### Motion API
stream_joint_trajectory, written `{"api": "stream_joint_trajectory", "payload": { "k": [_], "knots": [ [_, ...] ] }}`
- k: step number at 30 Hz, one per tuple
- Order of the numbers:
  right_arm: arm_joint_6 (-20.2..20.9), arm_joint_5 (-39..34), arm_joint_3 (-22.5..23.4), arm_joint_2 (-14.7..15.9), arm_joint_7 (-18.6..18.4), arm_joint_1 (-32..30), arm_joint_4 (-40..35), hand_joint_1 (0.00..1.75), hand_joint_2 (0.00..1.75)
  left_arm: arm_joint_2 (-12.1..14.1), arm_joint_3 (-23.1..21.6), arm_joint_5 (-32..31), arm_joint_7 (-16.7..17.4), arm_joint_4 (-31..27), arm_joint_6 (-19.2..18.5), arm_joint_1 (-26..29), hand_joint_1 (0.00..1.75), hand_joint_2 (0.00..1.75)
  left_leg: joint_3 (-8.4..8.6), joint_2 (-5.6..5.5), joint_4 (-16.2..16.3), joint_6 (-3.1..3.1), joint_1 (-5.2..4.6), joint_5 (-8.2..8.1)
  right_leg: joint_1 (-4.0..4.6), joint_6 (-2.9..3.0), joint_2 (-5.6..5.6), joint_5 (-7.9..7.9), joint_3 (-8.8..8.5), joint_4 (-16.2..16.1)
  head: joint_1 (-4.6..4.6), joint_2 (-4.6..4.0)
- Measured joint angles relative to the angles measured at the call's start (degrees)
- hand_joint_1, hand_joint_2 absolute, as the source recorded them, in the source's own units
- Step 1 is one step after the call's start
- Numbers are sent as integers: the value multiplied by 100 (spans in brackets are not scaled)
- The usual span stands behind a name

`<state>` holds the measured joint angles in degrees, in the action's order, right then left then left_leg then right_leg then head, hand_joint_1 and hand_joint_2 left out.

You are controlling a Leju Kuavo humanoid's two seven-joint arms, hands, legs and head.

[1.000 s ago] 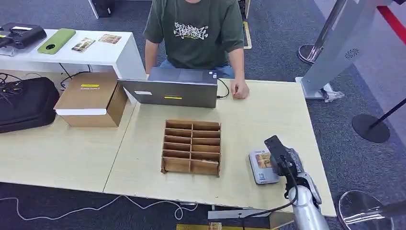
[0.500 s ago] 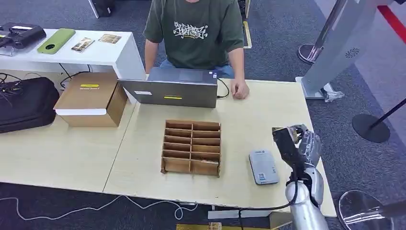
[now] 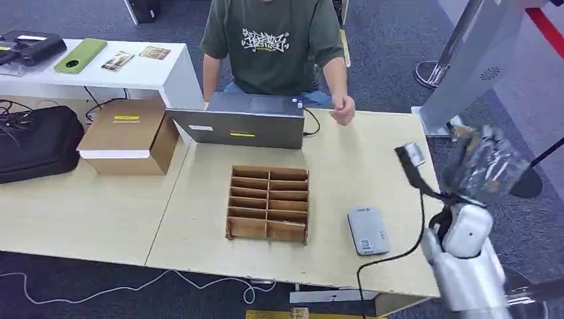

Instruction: Pass the card to the sensor for recognition and then transmit it.

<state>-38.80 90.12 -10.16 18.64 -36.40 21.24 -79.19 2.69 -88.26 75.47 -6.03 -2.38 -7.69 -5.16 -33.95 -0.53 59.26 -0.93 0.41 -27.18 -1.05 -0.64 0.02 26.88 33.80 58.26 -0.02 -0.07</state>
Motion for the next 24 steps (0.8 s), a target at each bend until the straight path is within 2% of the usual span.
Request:
{"api": "stream_joint_trajectory", "payload": {
  "k": [1, 3, 5, 8, 12, 17, 21, 24],
  "knots": [
    [0, 2, -474, 388, -457, 321, 42, 175, 175, 33, 0, -59, 2, -4, 0, 4, 0, 0, 9, 16, 1, 0, 0, -1, -1, 9, 12, -8, 2, -6, -2, 0],
    [0, 9, -1225, 950, -394, 742, 117, 175, 175, 56, 0, -157, 2, -22, 0, -29, 0, 0, 11, 28, 1, 1, -2, -2, -1, 5, 22, -13, -2, -7, -13, 0],
    [0, 0, -1752, 1280, -373, 1079, 218, 175, 175, 79, 0, -231, 2, -52, 0, -48, 0, 0, 7, 10, 2, 3, -4, 2, -1, 3, 4, -11, 1, -6, -18, 0],
    [0, 0, -2265, 1565, -364, 1499, 376, 175, 175, 90, 0, -266, 2, -90, -2, -30, 0, 0, 4, -2, 2, 4, 2, 6, 7, 3, -7, -12, -2, -5, -18, 0],
    [0, 0, -2636, 1747, -364, 1724, 505, 175, 175, 98, 0, -279, 2, -127, -2, -40, 0, 0, 3, -2, 1, 4, 2, 6, 7, 3, -6, -11, -1, -5, -20, 0],
    [0, 0, -2842, 1845, -364, 1844, 610, 175, 175, 116, 0, -284, 2, -146, -2, -40, 0, 0, 0, -1, 1, 4, 4, 6, 9, 3, -5, -11, -1, -5, -18, 0],
    [0, 0, -3163, 1825, -364, 2165, 868, 175, 175, 120, 0, -295, 22, -146, -2, -52, 0, 0, -3, 3, 0, 4, 4, 6, 9, 4, -2, -11, -1, -4, -18, 0],
    [0, 0, -3447, 1624, -364, 2461, 1200, 175, 175, 120, 0, -277, 52, -151, 0, -63, 0, 0, 3, 5, 0, 1, 6, 8, 11, 4, 2, -12, -1, -3, -20, 0]
  ]
}}
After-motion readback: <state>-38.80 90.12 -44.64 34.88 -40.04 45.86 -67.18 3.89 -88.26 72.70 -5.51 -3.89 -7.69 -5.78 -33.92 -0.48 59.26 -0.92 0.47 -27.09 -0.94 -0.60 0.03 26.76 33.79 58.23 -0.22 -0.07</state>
